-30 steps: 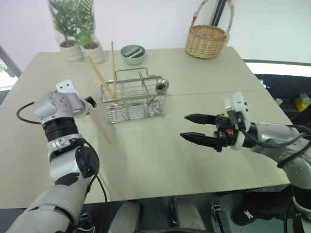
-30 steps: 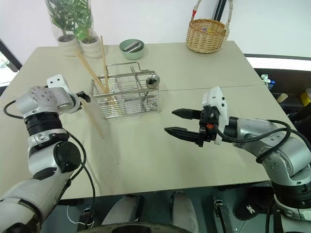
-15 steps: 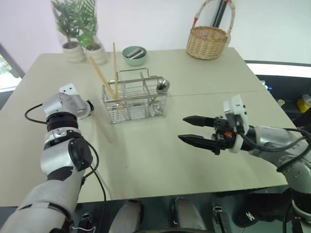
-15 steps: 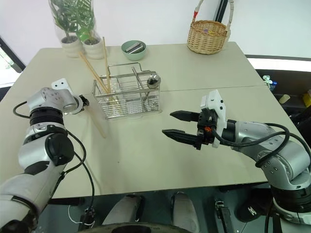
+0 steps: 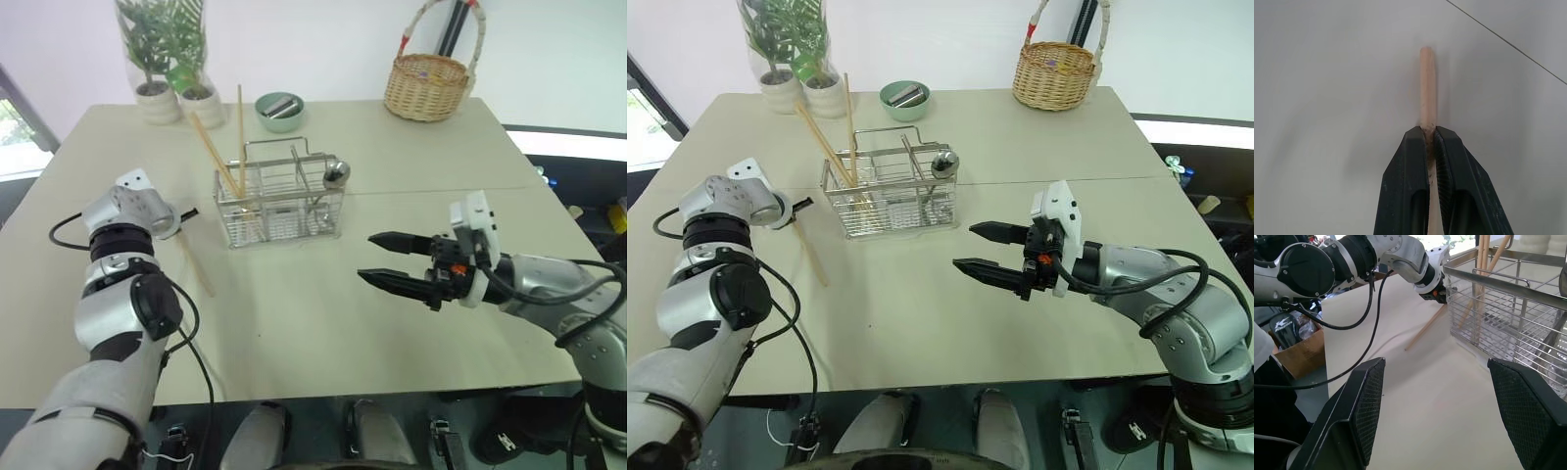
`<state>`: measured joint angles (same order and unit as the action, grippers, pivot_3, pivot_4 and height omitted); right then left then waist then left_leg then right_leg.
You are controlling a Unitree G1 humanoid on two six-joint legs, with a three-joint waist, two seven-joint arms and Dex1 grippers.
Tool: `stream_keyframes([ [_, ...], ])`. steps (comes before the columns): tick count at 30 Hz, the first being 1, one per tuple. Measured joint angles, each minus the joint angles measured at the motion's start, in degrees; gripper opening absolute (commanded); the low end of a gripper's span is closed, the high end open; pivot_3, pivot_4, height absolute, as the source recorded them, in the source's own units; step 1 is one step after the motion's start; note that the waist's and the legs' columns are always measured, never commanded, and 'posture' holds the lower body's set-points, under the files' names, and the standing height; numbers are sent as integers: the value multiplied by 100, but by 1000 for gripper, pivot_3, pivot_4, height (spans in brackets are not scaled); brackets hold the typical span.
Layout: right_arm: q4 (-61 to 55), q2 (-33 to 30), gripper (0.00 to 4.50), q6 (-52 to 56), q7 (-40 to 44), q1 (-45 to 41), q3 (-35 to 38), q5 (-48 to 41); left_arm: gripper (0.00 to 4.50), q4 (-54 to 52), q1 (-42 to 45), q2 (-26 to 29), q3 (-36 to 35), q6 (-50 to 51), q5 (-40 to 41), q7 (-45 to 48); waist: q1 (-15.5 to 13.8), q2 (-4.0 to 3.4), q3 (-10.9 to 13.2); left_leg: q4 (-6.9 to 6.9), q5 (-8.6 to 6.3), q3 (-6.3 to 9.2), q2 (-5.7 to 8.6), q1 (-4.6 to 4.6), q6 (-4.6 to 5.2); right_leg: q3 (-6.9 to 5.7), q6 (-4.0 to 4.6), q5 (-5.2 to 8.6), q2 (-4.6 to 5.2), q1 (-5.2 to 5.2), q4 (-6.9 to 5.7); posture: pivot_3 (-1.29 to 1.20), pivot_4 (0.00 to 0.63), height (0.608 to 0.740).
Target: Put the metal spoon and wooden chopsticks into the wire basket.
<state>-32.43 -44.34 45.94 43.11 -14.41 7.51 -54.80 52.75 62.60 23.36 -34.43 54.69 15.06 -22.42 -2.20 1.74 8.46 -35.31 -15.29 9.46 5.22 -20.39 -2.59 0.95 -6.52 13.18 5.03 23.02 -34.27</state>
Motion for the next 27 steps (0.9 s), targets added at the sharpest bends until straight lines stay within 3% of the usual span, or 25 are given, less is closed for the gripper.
stream_keyframes([
  [10,15,0,3449,-12,33,-48,-6,18,73,-294,-4,318,22,-209,65,124,27,10,5,5,3,0,-4,-9,-5,2,1,-1,-3,15,-1,0,150,733],
  [18,7,-28,3449,-11,58,22,6,16,73,-1468,-428,772,-27,-838,189,720,-8,10,5,5,2,-2,-1,-10,-6,4,2,-1,0,13,0,0,150,733],
  [27,66,-178,3449,-12,144,-86,111,23,73,-3350,-611,908,6,-1926,830,2163,14,23,5,4,0,-4,-4,-8,-1,5,6,-3,-1,10,4,0,150,733],
])
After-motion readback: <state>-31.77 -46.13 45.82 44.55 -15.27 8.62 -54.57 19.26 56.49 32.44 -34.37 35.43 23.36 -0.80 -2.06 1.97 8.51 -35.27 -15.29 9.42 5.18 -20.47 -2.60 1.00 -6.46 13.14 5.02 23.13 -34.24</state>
